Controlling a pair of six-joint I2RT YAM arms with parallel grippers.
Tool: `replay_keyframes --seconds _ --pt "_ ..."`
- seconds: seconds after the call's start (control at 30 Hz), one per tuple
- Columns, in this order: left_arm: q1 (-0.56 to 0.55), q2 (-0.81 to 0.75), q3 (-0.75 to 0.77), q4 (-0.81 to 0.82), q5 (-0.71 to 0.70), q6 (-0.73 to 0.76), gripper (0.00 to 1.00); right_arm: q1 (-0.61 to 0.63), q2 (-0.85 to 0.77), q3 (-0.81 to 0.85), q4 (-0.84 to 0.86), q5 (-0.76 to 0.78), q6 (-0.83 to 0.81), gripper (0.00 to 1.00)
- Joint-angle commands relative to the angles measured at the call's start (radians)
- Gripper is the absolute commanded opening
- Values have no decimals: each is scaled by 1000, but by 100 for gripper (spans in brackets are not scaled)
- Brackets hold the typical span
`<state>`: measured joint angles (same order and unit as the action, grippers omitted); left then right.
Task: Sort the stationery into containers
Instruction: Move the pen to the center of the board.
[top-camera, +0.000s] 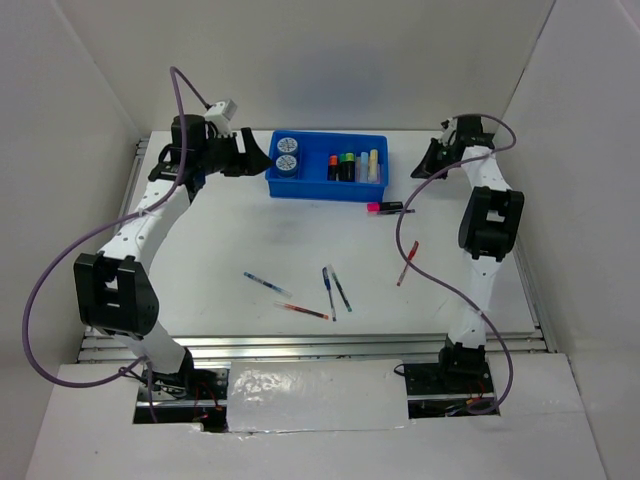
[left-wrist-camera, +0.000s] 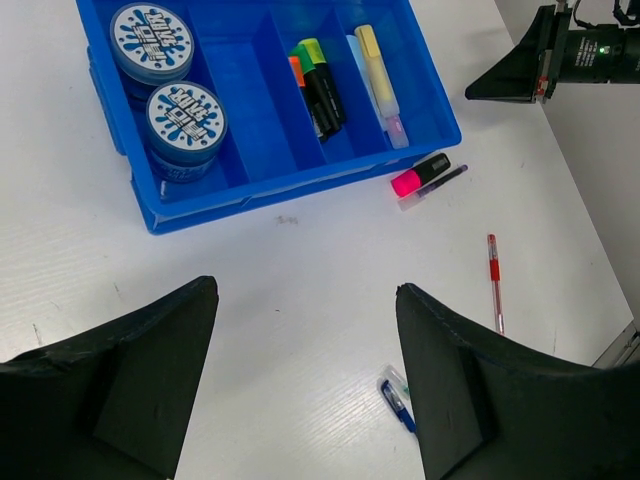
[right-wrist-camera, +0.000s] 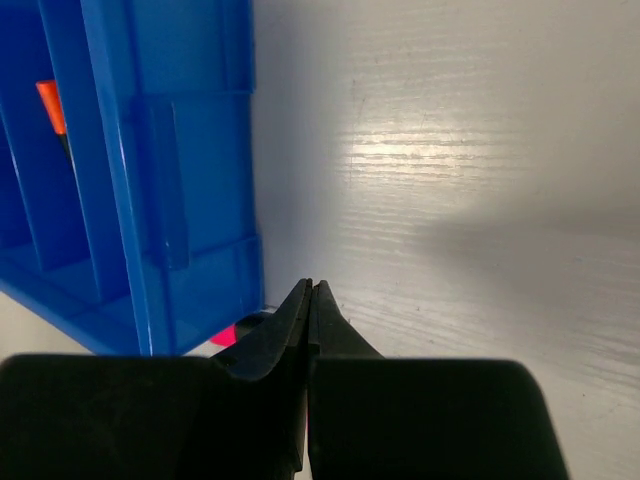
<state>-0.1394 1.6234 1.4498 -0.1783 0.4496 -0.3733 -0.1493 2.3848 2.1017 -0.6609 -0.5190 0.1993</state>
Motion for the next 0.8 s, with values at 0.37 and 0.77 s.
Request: replay_keyframes --seconds 0.37,0.77 --pt "8 -33 -22 14 41 -12 84 22 126 95 -111 -165 42 0" --pt "9 -59 -52 10 32 -10 84 79 106 2 -194 -85 51 0"
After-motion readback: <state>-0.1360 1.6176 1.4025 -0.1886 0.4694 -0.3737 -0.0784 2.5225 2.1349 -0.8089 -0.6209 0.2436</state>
